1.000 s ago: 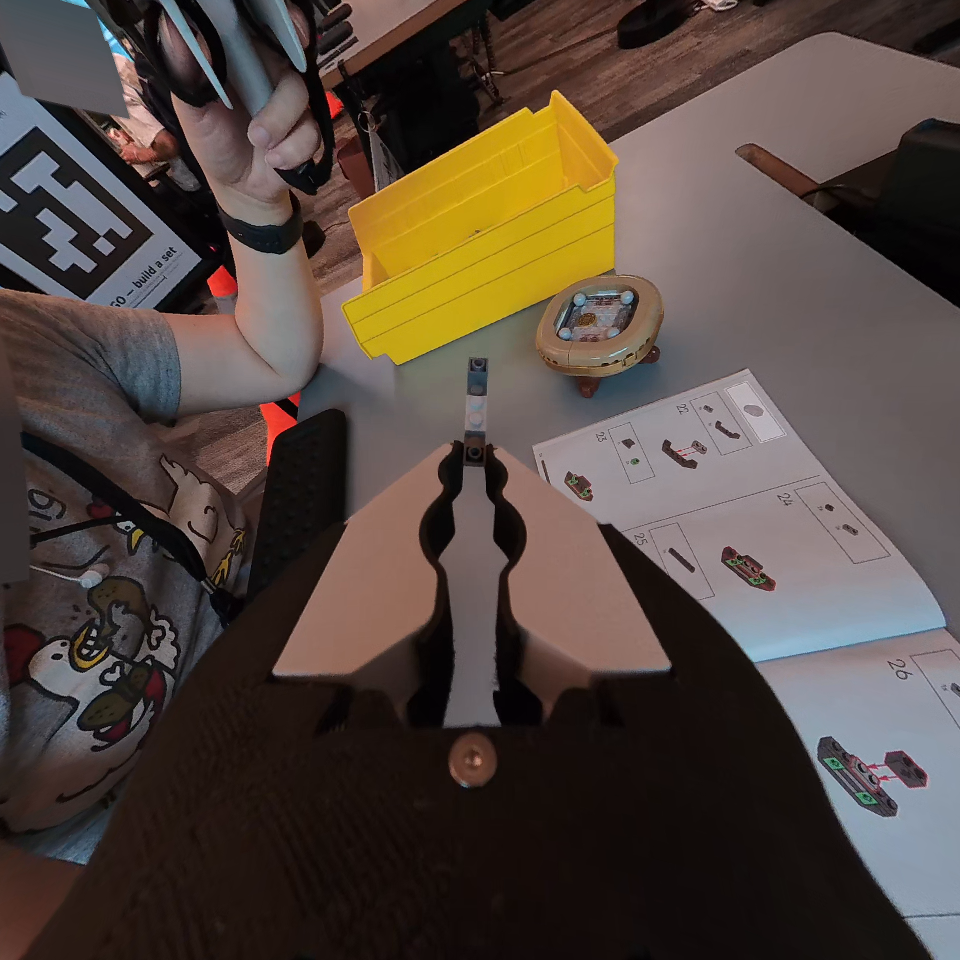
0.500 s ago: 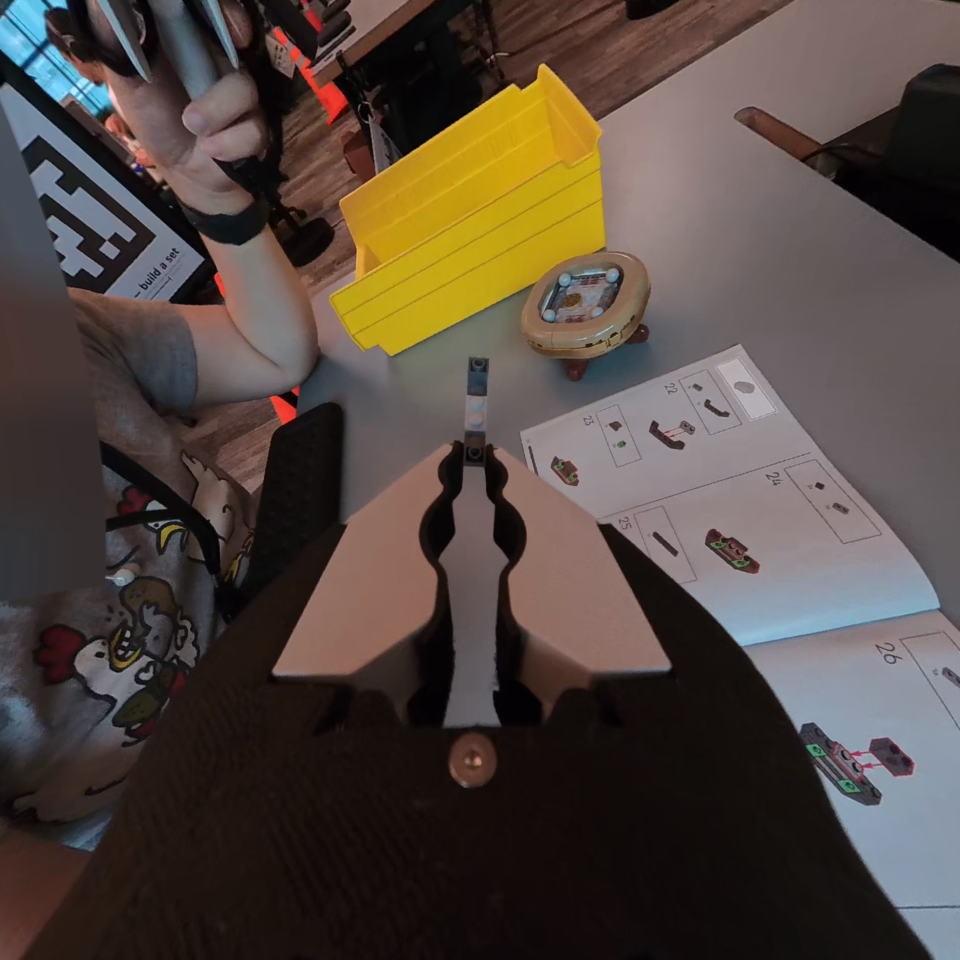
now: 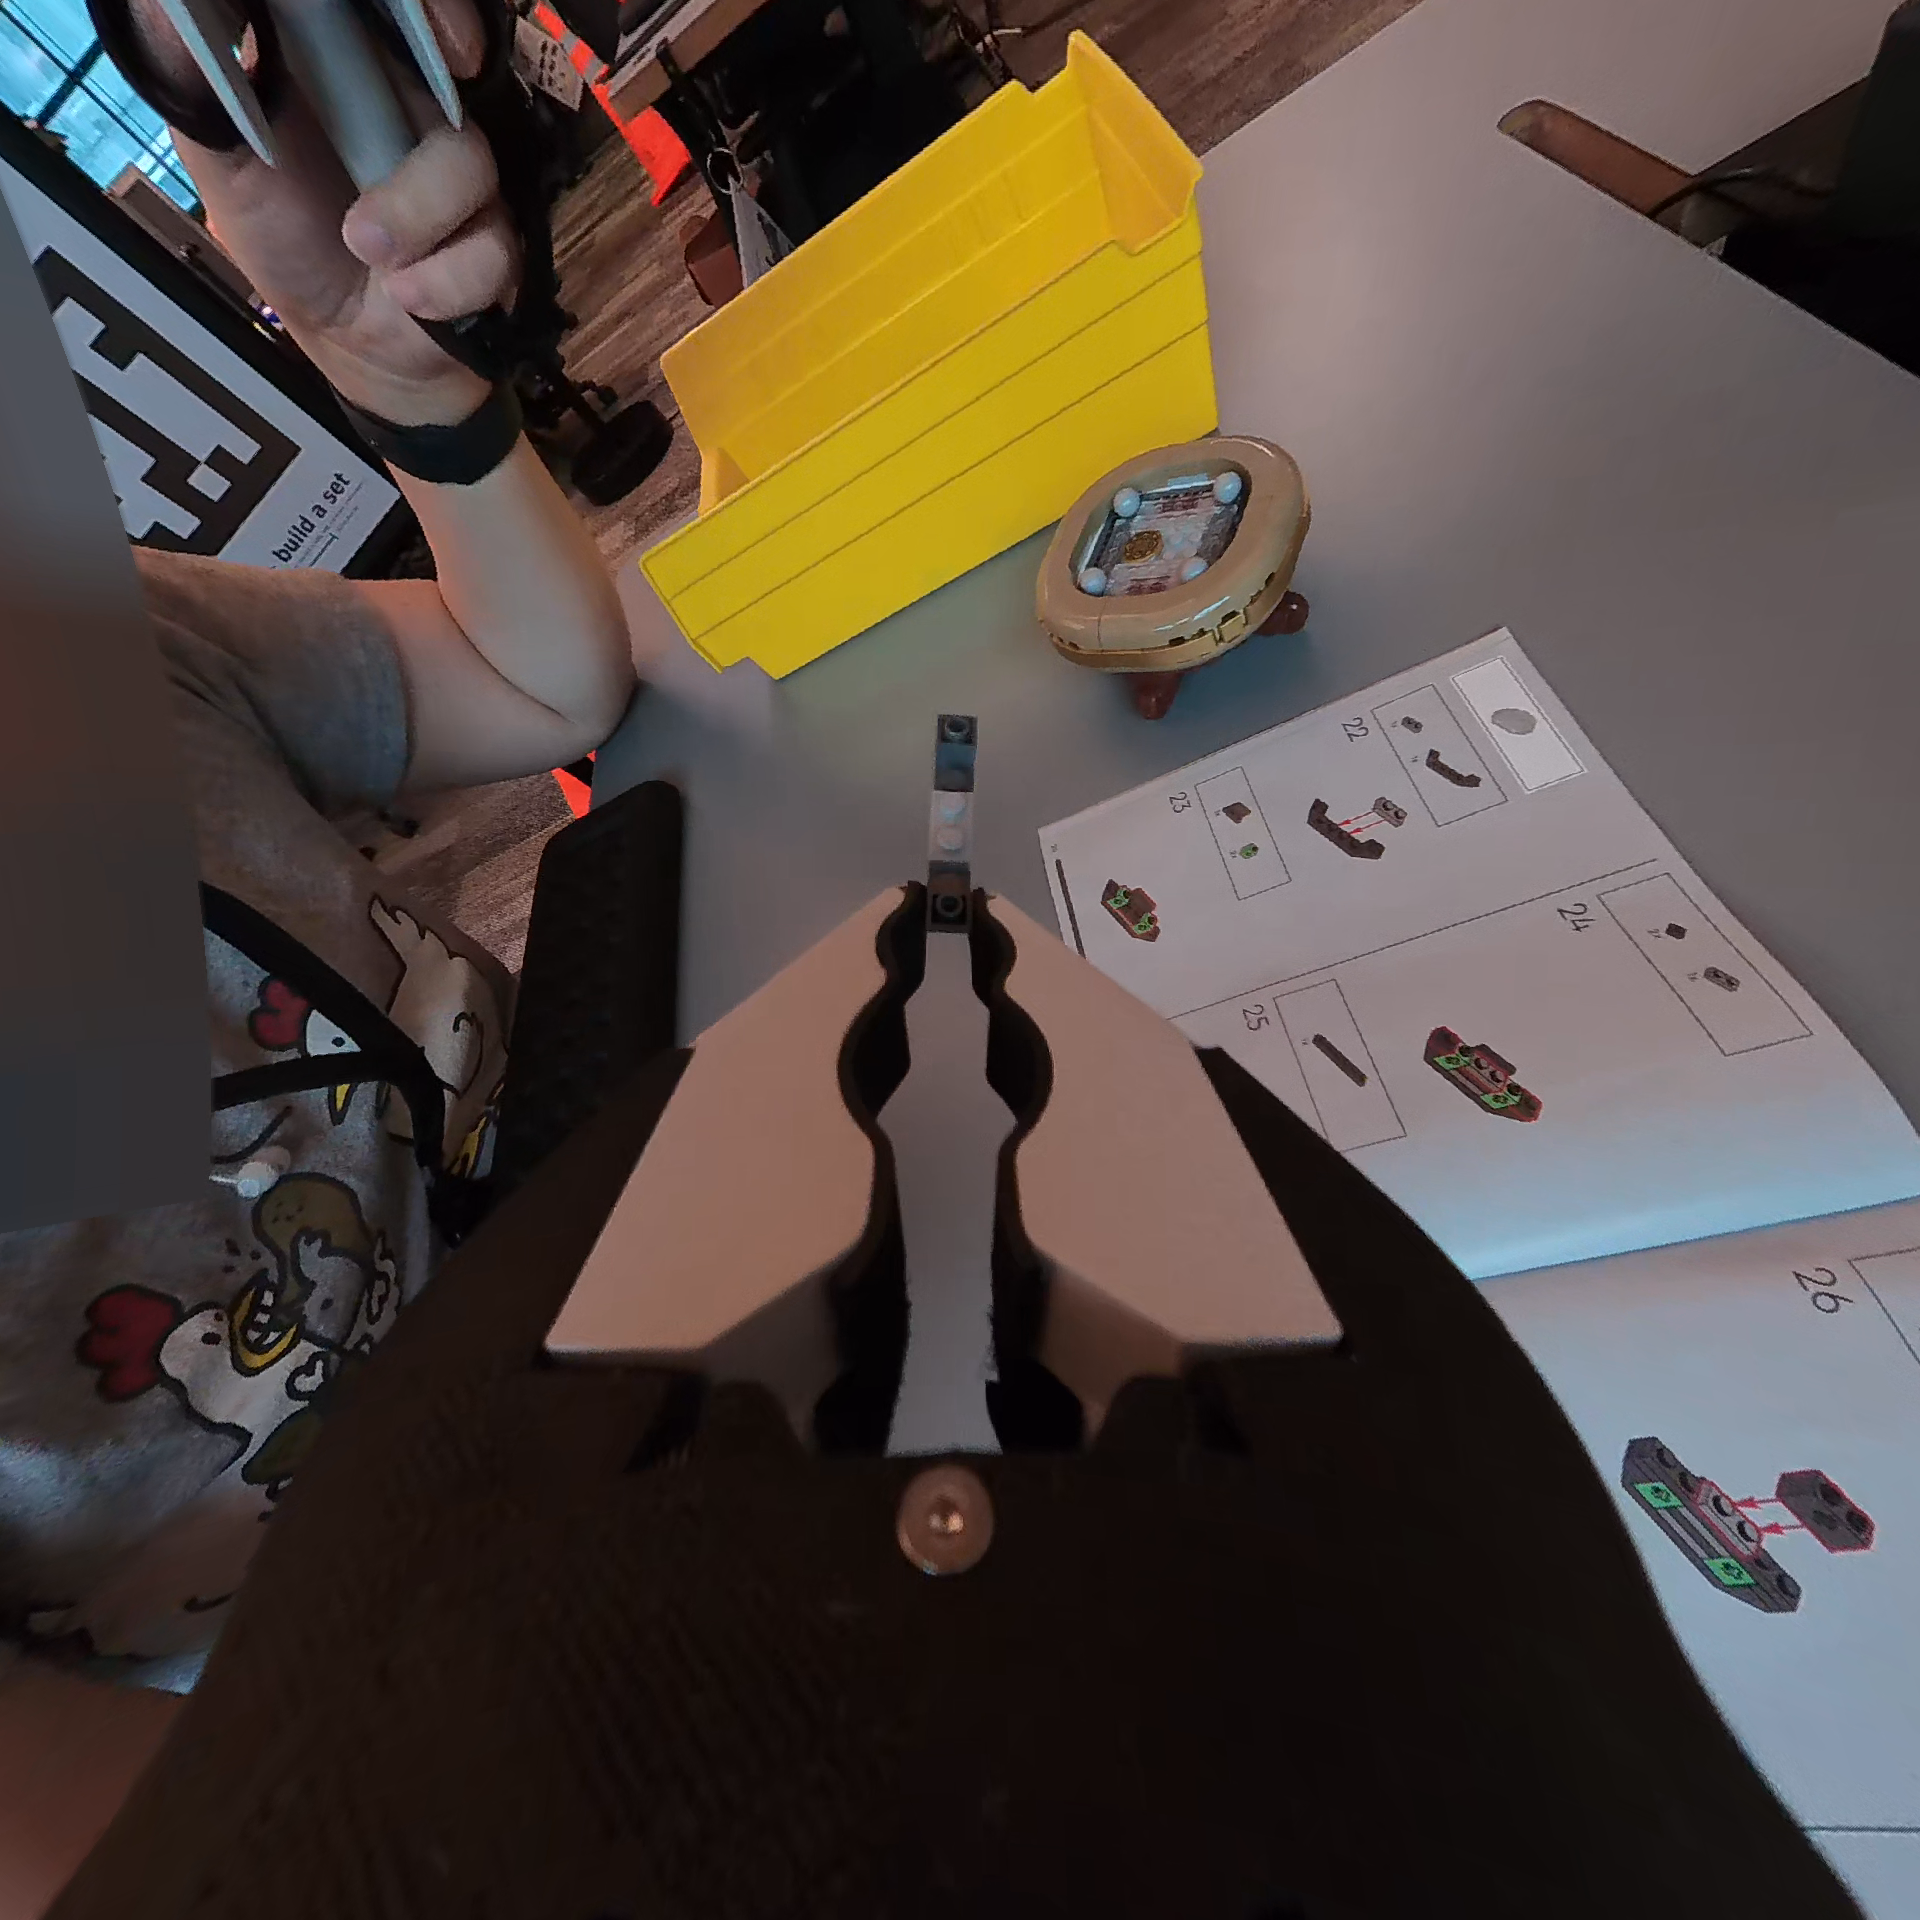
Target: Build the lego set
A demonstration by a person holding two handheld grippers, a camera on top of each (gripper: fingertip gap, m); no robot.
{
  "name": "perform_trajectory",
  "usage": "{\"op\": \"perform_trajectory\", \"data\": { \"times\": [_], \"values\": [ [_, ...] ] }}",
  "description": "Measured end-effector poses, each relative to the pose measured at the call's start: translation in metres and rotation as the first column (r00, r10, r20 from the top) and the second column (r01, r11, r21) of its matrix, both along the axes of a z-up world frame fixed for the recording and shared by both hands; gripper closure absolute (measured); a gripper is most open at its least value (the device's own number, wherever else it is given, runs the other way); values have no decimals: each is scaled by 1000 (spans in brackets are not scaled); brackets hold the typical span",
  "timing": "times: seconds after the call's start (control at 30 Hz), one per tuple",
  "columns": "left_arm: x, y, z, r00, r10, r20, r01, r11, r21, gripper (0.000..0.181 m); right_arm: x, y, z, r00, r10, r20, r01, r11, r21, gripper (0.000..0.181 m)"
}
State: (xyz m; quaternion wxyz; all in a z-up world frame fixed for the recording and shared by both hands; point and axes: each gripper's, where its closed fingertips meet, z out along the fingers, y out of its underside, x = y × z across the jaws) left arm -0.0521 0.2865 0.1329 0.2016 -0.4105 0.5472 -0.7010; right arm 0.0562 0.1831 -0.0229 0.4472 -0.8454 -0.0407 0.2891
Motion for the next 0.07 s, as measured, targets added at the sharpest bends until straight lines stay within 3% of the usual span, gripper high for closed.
{"op": "perform_trajectory", "data": {
  "times": [0.03,0.07],
  "values": [
    [0,-1,-1,1000,-2,-3,2,1000,4,155,0,0,0,1000,-2,1,2,1000,1,175],
    [0,-2,-1,1000,-7,-4,7,1000,5,155,1,0,0,1000,-3,1,3,1000,3,175]
  ]
}}
